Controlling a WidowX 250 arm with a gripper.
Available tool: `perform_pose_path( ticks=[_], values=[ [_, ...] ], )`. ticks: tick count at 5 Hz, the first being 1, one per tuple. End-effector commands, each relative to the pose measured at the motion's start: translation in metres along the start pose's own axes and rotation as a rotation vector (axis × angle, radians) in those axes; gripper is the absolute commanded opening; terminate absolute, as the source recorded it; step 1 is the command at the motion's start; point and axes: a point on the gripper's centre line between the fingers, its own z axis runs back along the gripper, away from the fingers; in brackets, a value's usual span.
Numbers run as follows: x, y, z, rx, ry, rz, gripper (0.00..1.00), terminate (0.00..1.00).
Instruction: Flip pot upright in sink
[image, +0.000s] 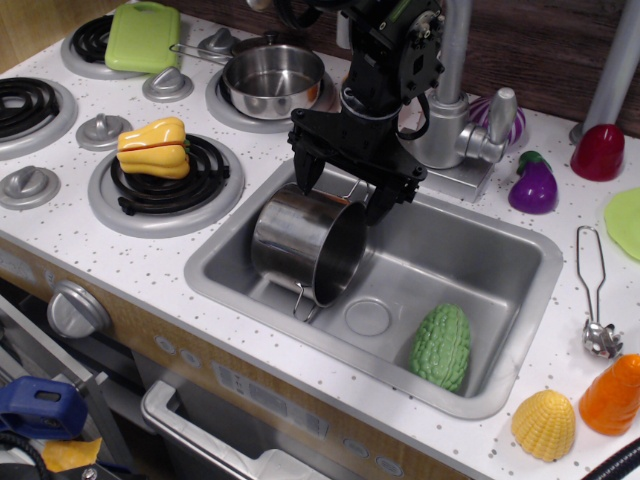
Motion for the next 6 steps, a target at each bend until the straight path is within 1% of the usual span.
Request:
perform_pose_path(
  ticks=[1,2,3,4,5,6],
  values=[
    [0.0,0.0,0.0,0.0,0.0,0.0,1.0,0.0],
    [0.007,-0.002,0.005,0.088,0.005,-0.055,1.0,0.0],
    [0.011,-0.005,0.008,0.124,-0.002,-0.069,1.0,0.0],
    [0.013,-0.006,0.001,0.145,-0.019,-0.072,1.0,0.0],
    [0.012,-0.01,-0.006,0.203,-0.04,-0.086,1.0,0.0],
    [0.01,-0.008,-0.02,0.253,-0.034,-0.085,1.0,0.0]
  ],
)
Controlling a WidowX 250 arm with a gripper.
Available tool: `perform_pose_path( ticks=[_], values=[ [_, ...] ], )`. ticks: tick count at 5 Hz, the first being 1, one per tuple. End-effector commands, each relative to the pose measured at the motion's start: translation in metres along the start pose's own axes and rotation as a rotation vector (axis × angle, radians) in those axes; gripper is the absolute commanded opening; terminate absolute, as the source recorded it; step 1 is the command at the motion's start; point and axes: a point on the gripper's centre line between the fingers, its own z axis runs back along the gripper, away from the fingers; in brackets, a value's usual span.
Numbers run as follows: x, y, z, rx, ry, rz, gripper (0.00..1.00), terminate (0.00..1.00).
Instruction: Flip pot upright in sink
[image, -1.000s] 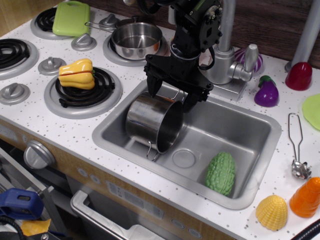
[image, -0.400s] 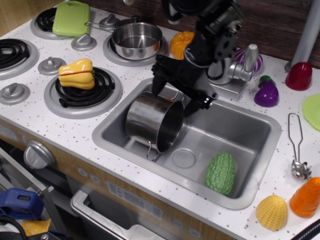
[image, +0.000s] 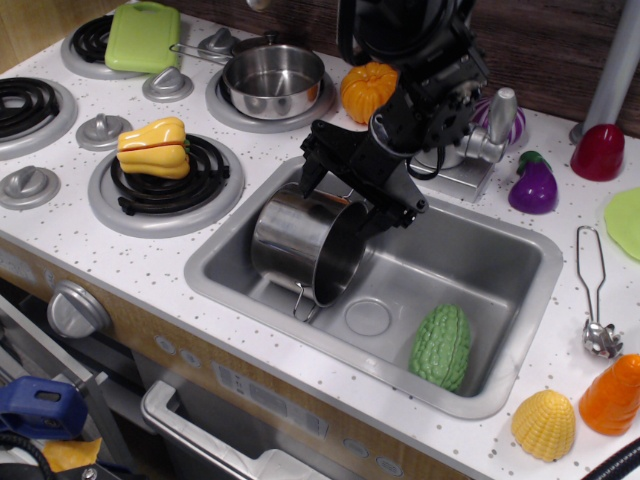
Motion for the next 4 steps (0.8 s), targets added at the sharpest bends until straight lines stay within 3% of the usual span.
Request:
perform_pose_path(
  ticks=[1,2,3,4],
  values=[
    [0.003,0.001,-0.002,0.039,-0.017,0.02,1.0,0.0],
    [-0.002,0.004,-0.007,0.073,0.007,-0.038,1.0,0.0],
    [-0.007,0.017,-0.021,0.075,0.001,-0.08,0.0,0.0],
    [-0.005,0.023,-0.026,0.089,-0.011,-0.1,0.0,0.0]
  ],
)
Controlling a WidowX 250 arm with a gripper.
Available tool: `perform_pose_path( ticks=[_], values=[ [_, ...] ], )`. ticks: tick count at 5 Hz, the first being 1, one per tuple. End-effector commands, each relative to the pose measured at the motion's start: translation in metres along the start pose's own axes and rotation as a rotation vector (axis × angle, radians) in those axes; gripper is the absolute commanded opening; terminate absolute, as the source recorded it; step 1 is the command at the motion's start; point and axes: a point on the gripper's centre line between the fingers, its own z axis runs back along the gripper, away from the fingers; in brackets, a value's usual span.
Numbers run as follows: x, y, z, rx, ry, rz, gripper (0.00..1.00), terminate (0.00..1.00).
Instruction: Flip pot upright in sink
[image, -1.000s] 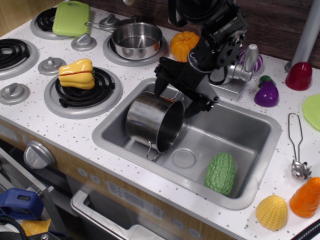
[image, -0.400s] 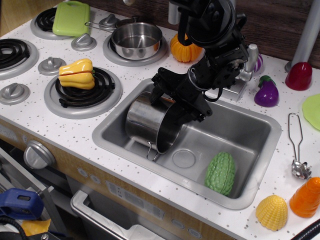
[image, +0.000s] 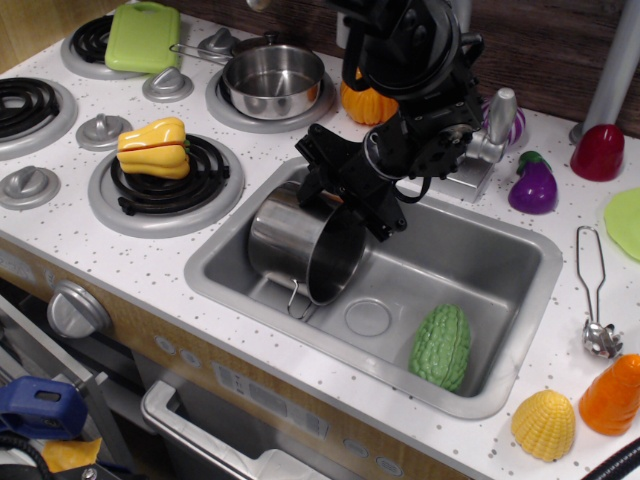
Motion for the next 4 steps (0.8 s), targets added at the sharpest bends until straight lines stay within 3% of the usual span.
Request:
perform_pose_path(
  ticks=[1,2,3,4],
  values=[
    [0.006,0.009,0.002,0.035,0.022,-0.013,0.0,0.0],
    [0.013,0.012,0.014,0.025,0.047,0.002,0.0,0.0],
    [0.017,0.013,0.022,-0.034,0.096,-0.036,0.0,0.0],
    [0.017,0.007,0.041,0.014,0.087,-0.021,0.0,0.0]
  ],
)
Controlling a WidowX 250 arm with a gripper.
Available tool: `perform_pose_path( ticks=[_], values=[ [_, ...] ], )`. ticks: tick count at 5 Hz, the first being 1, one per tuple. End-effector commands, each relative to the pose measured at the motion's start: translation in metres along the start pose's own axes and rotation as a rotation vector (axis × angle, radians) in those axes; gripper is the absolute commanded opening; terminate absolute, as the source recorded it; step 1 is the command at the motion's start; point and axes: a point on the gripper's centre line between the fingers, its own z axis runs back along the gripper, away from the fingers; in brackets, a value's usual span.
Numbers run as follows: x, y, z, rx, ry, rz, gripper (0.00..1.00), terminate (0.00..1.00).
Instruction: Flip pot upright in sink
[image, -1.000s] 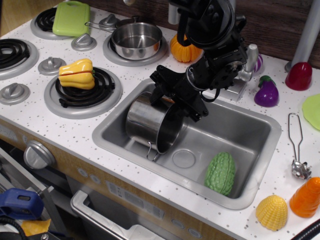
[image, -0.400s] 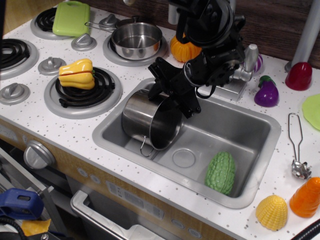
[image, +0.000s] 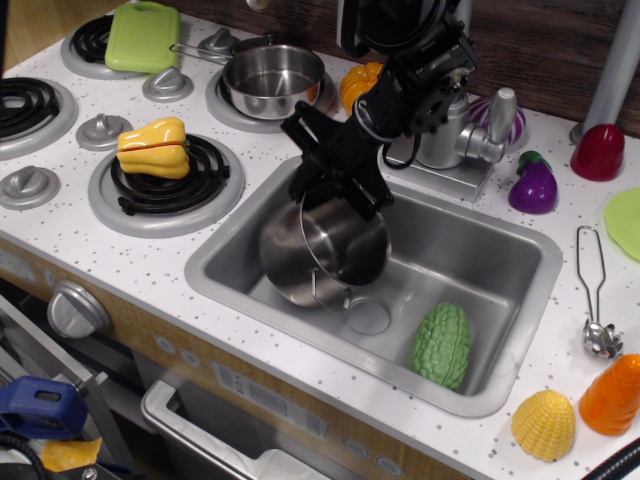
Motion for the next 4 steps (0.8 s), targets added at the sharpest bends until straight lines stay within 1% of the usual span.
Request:
perform_pose_path(
  ticks=[1,2,3,4],
  values=[
    [0.011,0.002,0.031,-0.016,-0.062,0.03,0.0,0.0],
    [0.01,0.001,0.023,-0.166,-0.076,0.092,0.0,0.0],
    [0.009,-0.003,0.014,-0.296,-0.122,0.148,0.0,0.0],
    [0.009,0.0,0.0,-0.42,-0.195,0.144,0.0,0.0]
  ],
)
